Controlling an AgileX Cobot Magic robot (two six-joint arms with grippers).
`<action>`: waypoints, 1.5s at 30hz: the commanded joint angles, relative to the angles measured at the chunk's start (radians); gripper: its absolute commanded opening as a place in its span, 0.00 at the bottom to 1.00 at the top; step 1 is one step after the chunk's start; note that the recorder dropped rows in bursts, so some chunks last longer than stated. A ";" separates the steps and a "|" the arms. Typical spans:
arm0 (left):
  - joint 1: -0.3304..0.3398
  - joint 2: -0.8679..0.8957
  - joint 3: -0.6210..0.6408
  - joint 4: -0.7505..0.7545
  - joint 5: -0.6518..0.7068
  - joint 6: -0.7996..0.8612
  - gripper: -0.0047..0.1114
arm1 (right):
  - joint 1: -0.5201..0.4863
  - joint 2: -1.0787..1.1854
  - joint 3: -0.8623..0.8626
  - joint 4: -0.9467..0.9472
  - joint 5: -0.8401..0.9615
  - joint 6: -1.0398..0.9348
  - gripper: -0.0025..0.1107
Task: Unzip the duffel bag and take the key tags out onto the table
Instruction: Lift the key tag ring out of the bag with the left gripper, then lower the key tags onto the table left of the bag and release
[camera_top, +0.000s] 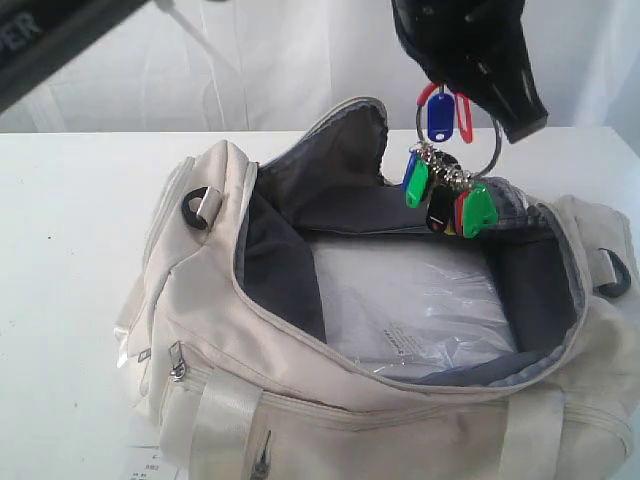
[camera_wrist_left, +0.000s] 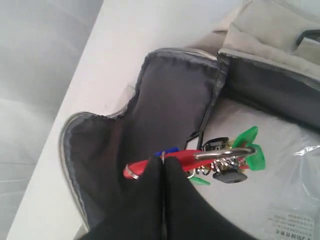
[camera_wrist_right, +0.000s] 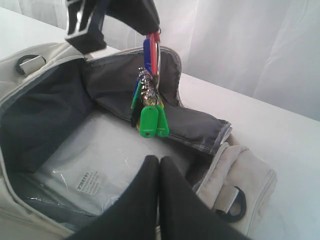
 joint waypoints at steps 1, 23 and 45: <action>0.003 -0.074 -0.003 0.003 0.090 0.012 0.04 | 0.001 -0.005 0.004 -0.012 -0.006 0.000 0.02; 0.096 -0.501 0.539 0.142 0.090 -0.081 0.04 | 0.001 -0.005 0.004 -0.015 -0.006 0.000 0.02; 0.420 -0.859 1.336 0.142 -0.076 -0.163 0.04 | 0.001 -0.005 0.038 -0.014 -0.039 0.000 0.02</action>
